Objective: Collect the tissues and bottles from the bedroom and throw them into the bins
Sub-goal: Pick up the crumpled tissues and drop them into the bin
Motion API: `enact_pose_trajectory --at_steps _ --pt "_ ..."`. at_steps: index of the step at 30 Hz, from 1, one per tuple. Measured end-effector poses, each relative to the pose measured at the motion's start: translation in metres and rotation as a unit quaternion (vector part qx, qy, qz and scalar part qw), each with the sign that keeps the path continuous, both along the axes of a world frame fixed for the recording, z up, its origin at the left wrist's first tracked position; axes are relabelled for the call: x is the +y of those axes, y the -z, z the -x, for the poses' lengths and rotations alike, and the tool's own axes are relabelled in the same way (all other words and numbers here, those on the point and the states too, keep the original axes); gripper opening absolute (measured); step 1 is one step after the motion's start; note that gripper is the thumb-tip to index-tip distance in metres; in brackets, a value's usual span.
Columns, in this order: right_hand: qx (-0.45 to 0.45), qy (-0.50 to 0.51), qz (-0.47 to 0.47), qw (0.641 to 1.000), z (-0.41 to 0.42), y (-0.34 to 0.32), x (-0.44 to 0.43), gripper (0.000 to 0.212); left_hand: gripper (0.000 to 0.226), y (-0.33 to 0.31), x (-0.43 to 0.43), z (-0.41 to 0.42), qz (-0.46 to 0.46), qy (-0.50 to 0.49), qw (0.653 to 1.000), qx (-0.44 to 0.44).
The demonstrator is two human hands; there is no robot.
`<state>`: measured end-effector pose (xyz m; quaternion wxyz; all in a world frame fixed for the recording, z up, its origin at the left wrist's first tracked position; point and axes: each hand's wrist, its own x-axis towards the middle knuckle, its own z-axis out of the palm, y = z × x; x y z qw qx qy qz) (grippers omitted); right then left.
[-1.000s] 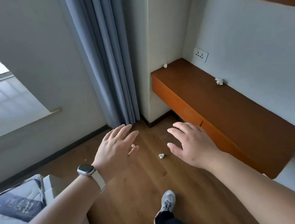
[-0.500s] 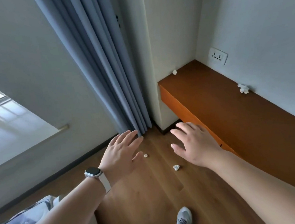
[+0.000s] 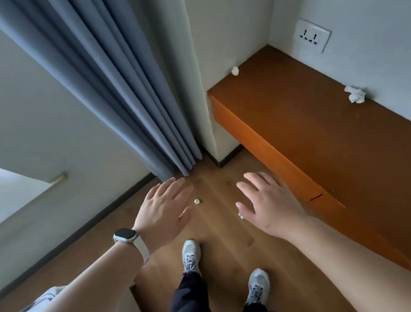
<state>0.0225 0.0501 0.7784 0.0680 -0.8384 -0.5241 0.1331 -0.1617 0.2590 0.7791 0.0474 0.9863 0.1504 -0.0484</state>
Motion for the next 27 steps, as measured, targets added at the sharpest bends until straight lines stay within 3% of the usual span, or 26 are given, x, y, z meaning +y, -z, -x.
enact_pose_trajectory --at_steps 6,19,27 --pt "0.032 0.061 0.022 0.997 -0.008 0.118 0.043 0.051 0.042 0.120 0.048 -0.034 0.035 0.025 0.999 -0.009" --pt "0.044 0.128 0.072 0.988 -0.019 0.535 0.085 0.045 0.053 0.561 0.123 -0.059 0.042 0.122 0.989 0.076" --pt "0.075 0.162 0.141 0.974 -0.027 0.723 0.083 0.046 0.058 0.749 0.148 -0.046 0.056 0.035 0.986 0.151"
